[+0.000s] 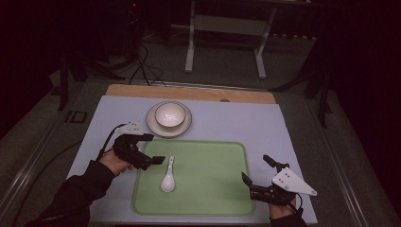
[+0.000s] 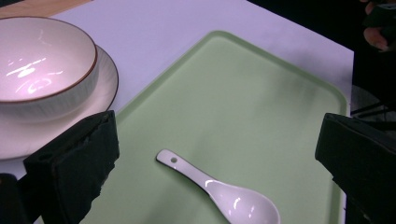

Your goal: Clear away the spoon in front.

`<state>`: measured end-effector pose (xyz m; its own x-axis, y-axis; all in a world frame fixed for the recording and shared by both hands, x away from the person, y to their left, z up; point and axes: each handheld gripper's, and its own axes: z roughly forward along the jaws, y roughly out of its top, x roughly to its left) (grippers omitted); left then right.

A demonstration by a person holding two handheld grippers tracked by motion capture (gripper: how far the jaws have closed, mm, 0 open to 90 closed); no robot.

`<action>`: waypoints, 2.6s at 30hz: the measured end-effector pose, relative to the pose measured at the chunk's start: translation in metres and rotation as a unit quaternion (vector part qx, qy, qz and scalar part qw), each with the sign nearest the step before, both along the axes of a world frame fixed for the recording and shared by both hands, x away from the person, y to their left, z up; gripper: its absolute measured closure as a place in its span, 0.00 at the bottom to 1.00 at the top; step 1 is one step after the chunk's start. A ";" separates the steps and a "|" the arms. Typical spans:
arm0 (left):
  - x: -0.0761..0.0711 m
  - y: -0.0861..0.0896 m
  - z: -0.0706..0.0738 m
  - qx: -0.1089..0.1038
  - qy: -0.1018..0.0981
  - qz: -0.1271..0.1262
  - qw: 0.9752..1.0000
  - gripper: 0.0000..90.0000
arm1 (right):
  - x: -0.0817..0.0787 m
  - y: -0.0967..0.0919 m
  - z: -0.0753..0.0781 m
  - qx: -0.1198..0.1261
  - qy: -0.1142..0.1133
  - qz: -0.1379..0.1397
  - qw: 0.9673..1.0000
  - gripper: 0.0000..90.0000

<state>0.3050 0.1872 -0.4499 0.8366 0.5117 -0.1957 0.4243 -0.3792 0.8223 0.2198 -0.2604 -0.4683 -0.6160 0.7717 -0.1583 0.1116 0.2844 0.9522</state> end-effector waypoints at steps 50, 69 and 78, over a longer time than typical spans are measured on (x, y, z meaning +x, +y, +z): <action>-0.047 0.054 -0.064 -0.056 -0.023 0.053 0.997 0.00 | 0.002 -0.006 -0.004 0.000 0.008 -0.007 1.000 0.11; -0.047 0.047 -0.069 -0.052 -0.030 0.056 0.997 0.00 | 0.008 -0.006 -0.011 0.003 0.037 -0.004 0.999 0.11; -0.045 0.046 -0.071 -0.049 -0.025 0.056 0.997 0.00 | 0.009 -0.006 -0.011 0.001 0.040 -0.004 0.999 0.11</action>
<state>0.2599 0.2335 -0.5210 0.7853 0.5829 -0.2087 0.4172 -0.2491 0.8740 0.2285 -0.2661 -0.4798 -0.6206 0.7768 -0.1071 0.1888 0.2806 0.9411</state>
